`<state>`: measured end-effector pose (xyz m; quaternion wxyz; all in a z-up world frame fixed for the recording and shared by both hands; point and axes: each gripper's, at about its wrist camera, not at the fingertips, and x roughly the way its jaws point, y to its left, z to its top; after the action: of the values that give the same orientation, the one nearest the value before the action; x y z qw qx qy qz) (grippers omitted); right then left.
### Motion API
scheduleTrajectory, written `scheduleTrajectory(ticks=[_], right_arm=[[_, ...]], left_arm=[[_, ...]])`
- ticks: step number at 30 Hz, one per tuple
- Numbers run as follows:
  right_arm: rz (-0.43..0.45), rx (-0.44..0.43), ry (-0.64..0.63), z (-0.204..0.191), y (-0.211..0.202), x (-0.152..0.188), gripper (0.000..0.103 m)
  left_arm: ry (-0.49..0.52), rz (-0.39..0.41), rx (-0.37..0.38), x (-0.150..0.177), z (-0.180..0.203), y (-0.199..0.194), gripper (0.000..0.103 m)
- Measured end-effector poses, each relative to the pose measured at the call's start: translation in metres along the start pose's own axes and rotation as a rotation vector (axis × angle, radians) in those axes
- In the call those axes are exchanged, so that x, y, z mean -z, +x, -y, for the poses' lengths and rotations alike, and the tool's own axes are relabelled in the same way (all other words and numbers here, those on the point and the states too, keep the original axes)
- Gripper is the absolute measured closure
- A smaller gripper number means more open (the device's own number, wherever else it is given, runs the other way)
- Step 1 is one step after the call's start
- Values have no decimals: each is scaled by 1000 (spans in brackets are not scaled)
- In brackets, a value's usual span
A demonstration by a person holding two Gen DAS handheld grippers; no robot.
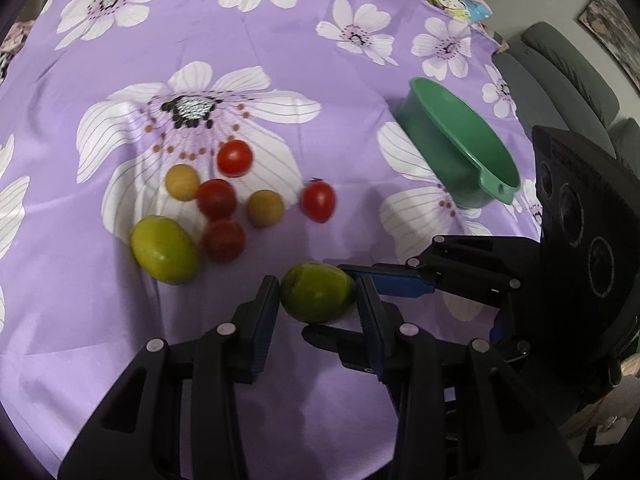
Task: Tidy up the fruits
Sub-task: 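Lift the green fruit and carry it toward the green bowl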
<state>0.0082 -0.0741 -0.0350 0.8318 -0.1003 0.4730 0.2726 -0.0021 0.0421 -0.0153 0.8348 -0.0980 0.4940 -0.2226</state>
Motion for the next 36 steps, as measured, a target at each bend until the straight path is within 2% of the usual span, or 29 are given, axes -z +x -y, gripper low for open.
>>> scheduleTrajectory(ticks=[15, 36], right_arm=[[71, 31, 78, 8, -32, 24, 65], [181, 79, 113, 24, -67, 27, 65]], left_arm=[[96, 1, 2, -2, 38, 1, 64], [180, 52, 5, -22, 71, -5, 64]])
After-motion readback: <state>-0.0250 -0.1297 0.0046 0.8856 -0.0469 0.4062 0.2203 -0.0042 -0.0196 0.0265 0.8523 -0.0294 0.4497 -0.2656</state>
